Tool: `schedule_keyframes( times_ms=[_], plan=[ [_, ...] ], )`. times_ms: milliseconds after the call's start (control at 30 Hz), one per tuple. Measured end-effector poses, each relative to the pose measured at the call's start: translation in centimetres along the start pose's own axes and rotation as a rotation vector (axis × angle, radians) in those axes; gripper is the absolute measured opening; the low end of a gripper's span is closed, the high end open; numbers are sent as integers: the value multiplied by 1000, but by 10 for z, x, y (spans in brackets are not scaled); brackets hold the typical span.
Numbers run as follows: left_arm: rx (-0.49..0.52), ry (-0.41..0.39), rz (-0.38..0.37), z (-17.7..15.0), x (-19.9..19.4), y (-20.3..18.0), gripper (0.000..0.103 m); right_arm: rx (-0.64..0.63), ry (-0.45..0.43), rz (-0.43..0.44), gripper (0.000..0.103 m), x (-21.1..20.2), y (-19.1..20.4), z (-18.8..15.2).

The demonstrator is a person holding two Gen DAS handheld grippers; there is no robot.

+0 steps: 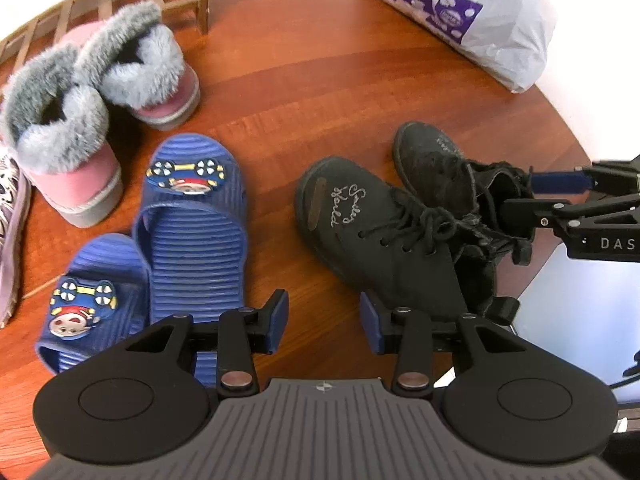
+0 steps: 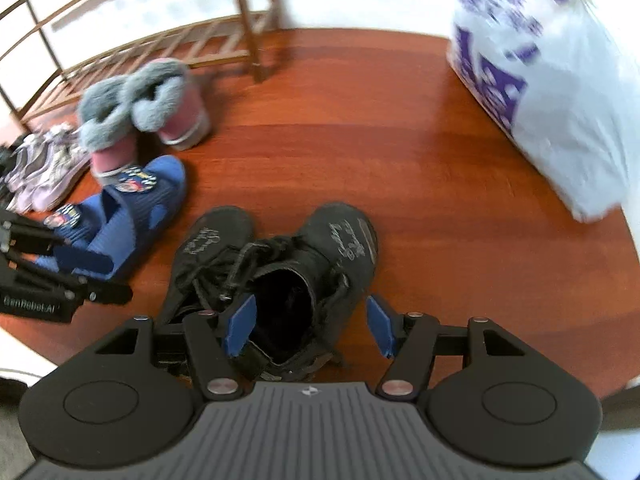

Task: Organize scattered shoes
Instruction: 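Lift the black strapped shoe and carry it beside the sneaker, then lower the black shoe beside its mate and open the right tool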

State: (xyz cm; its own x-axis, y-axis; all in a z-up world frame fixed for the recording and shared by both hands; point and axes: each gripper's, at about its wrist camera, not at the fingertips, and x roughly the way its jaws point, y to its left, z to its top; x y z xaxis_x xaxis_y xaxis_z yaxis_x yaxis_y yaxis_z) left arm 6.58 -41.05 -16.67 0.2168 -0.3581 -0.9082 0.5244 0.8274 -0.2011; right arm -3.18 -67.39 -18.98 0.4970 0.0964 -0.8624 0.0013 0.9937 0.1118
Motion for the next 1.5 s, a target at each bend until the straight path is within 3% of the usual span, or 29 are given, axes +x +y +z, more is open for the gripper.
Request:
schedule_keyframes(
  times_ms=[33,67,300,733,967,1133,1500],
  plan=[
    [6,3,5,0,2,0,42,13,4,-2,27,2,-2,-2],
    [12,6,10,0,4,-1,42,29,15,-2,20,6,-6,-5],
    [35,28,10,3,20,-5,42,22,-4,-49,20,6,-20,-3],
    [9,53,0,25,45,-1,40,70,-5,3,25,7,-25,3],
    [76,47,-4,35,50,-19,33,81,-11,-2,34,8,-22,4],
    [76,34,0,34,45,-15,39,68,-29,-19,38,-1,-19,4],
    [52,-16,35,20,1,2,54,-9,-105,-21,66,-44,10,14]
  ],
)
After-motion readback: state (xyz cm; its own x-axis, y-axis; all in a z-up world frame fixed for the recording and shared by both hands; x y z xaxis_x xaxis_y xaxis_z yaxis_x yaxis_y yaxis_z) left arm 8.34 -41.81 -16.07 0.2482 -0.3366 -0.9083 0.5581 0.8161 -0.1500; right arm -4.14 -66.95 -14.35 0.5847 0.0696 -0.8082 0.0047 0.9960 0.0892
